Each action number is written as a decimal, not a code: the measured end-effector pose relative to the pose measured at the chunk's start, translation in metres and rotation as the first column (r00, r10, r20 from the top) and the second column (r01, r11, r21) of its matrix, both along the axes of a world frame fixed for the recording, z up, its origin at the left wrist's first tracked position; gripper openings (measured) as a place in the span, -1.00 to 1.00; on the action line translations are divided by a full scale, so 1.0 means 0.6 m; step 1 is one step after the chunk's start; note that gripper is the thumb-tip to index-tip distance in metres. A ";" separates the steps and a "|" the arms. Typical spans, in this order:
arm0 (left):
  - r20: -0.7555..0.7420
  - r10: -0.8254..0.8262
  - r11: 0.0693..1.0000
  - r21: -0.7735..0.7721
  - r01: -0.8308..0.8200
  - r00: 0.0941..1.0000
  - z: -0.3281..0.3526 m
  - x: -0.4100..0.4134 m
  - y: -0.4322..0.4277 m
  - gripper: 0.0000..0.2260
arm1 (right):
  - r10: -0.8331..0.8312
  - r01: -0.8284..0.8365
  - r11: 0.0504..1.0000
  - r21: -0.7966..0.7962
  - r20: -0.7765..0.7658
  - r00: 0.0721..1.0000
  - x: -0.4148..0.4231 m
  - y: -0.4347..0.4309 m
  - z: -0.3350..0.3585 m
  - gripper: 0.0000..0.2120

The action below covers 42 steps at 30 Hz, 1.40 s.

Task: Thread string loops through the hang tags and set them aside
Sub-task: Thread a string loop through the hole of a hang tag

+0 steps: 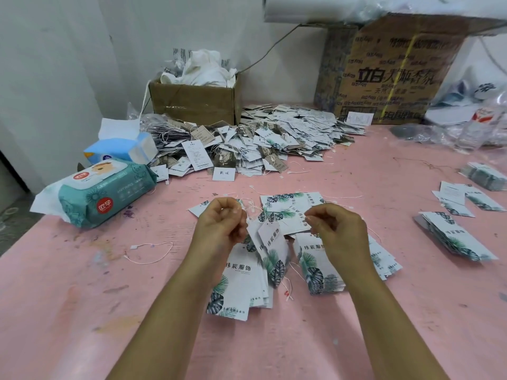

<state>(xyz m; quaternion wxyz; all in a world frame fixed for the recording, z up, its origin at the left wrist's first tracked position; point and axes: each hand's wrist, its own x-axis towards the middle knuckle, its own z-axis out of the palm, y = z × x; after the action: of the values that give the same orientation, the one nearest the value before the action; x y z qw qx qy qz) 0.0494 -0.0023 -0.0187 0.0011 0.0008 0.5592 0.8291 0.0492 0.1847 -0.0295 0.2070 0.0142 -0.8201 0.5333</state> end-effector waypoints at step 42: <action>-0.469 -0.093 0.739 -0.624 -0.254 0.878 -0.016 0.015 0.015 -0.91 | 0.353 -0.364 0.844 -0.394 -0.102 0.930 0.016 -0.032 0.015 -0.82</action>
<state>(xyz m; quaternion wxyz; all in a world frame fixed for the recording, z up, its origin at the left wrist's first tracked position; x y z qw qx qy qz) 0.0586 0.0070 -0.0282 -0.1713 0.1763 0.8011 0.5458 0.0587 0.1656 -0.0204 0.1124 0.1304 -0.6713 0.7209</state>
